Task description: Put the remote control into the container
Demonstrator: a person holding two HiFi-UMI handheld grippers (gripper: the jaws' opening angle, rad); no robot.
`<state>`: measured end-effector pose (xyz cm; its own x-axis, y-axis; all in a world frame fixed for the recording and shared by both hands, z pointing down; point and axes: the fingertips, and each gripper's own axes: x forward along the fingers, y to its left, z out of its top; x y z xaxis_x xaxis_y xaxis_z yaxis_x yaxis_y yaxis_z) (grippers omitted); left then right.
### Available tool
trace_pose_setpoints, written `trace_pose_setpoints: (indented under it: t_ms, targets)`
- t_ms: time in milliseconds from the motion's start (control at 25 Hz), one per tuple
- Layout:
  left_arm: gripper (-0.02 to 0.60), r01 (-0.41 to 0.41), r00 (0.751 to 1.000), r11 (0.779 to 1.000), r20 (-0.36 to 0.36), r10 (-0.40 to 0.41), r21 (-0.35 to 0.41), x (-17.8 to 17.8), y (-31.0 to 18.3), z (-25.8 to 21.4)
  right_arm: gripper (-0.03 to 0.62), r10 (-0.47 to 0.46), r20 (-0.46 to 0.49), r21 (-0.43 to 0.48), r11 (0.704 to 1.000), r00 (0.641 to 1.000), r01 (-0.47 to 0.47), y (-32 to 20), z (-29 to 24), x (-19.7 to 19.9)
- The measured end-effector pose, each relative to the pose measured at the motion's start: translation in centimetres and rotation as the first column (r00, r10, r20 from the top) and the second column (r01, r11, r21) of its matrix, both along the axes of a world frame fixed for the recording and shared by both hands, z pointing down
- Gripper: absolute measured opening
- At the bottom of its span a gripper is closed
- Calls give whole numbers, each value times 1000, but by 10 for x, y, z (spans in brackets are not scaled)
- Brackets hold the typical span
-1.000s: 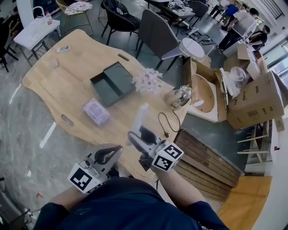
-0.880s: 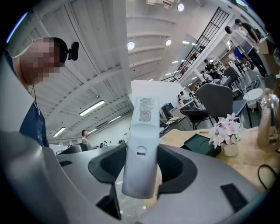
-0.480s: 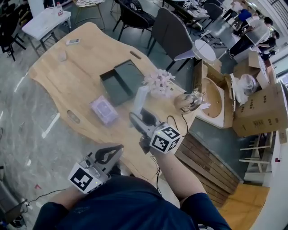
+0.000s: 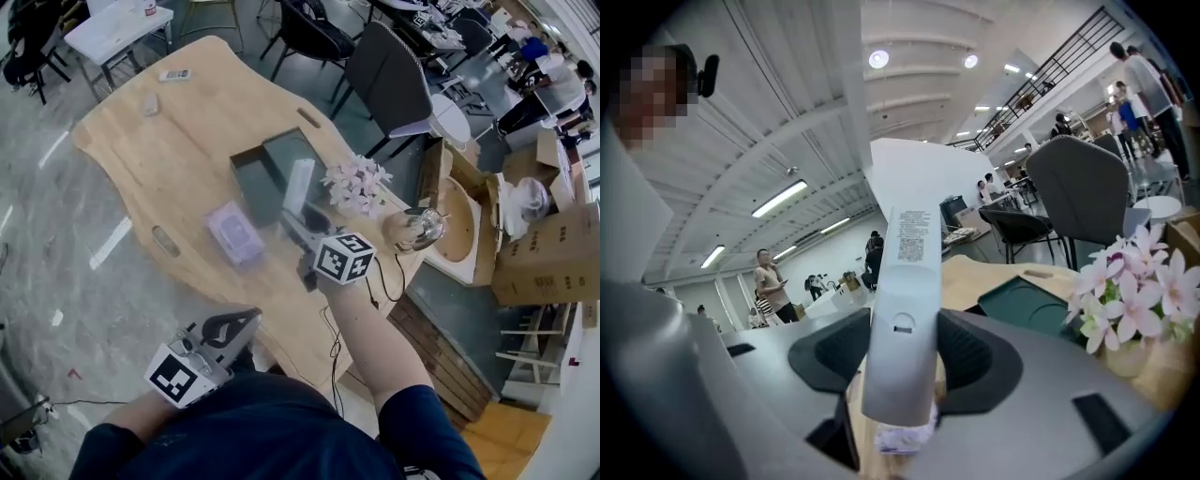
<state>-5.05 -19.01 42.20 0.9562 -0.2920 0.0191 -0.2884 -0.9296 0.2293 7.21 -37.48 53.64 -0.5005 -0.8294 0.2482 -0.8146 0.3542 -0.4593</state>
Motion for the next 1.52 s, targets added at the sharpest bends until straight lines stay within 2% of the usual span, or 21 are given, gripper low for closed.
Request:
trace_pose_setpoints:
  t_ms: [200,360,600,840,1040,1200,1360,1520]
  targets:
    - [31,27,1000,1000,-1,-27,-6,-9,-17,10,232,-25,-69,-67,998,997,21,-44,39,-3]
    - [31,30,999,999,27,-30,-22,-10,-28,24,232,-55,-136,-139,990,989,36,-74,74,-5]
    - [31,49,999,998,15,-48,-51,-9,-49,35,232,-134,-276,-271,961,952,56,-109,125,-13]
    - [31,57,998,996,22,-56,-64,-11,-62,44,232,-235,-397,-421,905,887,52,-127,171,-21]
    - [31,42,999,999,25,-41,-29,-10,-73,44,232,-296,-448,-514,857,843,28,-136,205,-21]
    - [31,37,999,999,5,-37,1,-7,-83,42,232,-337,-467,-576,818,818,8,-141,223,-18]
    - [31,39,999,999,-1,-39,7,-6,-86,41,232,-388,-464,-647,763,796,-5,-139,243,-17]
    - [31,47,999,999,-2,-47,18,-9,-87,42,232,-422,-456,-693,720,784,-15,-139,256,-20]
